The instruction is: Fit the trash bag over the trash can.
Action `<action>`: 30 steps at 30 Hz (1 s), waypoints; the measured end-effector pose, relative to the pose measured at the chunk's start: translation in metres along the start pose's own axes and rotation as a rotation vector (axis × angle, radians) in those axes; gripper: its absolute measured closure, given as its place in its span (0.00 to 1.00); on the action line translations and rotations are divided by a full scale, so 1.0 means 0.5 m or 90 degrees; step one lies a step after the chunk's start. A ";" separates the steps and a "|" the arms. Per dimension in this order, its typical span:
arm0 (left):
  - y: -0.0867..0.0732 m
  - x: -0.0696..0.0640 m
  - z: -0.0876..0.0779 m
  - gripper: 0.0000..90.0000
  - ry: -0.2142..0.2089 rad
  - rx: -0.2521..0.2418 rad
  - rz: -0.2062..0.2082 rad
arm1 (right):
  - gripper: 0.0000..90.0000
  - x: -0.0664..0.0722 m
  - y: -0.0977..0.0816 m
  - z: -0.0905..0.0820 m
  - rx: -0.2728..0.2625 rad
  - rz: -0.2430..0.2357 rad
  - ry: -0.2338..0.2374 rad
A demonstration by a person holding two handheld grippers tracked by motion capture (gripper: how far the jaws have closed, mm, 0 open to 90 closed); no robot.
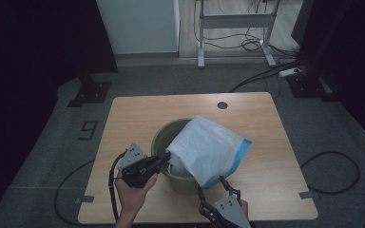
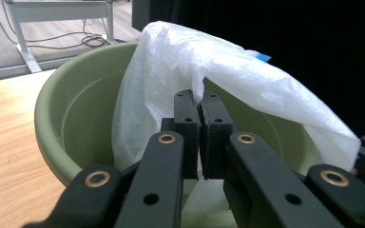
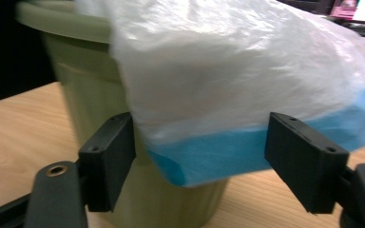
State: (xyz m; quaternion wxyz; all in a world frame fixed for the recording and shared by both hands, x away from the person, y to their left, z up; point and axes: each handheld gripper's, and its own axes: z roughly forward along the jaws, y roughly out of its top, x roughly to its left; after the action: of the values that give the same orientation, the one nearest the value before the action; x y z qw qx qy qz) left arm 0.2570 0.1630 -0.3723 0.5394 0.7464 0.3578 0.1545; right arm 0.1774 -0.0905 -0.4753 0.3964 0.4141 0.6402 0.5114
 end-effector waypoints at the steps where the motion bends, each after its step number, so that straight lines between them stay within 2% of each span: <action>1: 0.000 0.000 -0.001 0.96 -0.001 0.000 0.000 | 0.33 -0.001 -0.001 0.002 -0.002 -0.002 -0.005; 5: 0.001 0.000 -0.003 0.96 -0.009 -0.002 0.000 | 0.55 -0.006 -0.004 0.006 -0.012 -0.013 -0.016; 7: 0.000 0.000 -0.002 0.96 -0.014 -0.001 0.002 | 0.66 -0.011 -0.005 0.008 -0.012 -0.012 -0.011; 9: 0.000 -0.001 -0.002 0.96 -0.015 0.000 0.003 | 0.69 -0.014 -0.006 0.009 -0.013 -0.014 -0.013; 10: -0.001 -0.003 -0.002 0.96 -0.019 0.001 0.005 | 0.79 -0.021 -0.004 0.008 -0.015 -0.009 -0.015; 15: -0.001 -0.006 -0.004 0.95 -0.029 0.004 0.012 | 0.95 -0.040 0.004 0.001 -0.031 -0.005 -0.026; 17: -0.001 -0.008 -0.005 0.95 -0.031 0.004 0.015 | 0.98 -0.047 0.009 -0.003 -0.040 -0.002 -0.031; 21: -0.001 -0.010 -0.009 0.95 -0.034 0.001 0.017 | 0.99 -0.063 0.019 -0.010 -0.055 0.001 -0.041; 22: -0.001 -0.010 -0.011 0.95 -0.034 0.001 0.019 | 0.99 -0.074 0.030 -0.016 -0.070 0.005 -0.048; 30: -0.007 -0.010 -0.018 0.94 -0.050 0.007 0.026 | 0.99 -0.109 0.092 -0.035 -0.136 0.015 -0.062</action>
State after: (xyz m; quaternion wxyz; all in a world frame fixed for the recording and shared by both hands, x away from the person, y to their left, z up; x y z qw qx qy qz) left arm 0.2467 0.1663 -0.3715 0.5456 0.7622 0.3216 0.1340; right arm 0.1856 -0.1408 -0.4228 0.4629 0.4012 0.5569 0.5609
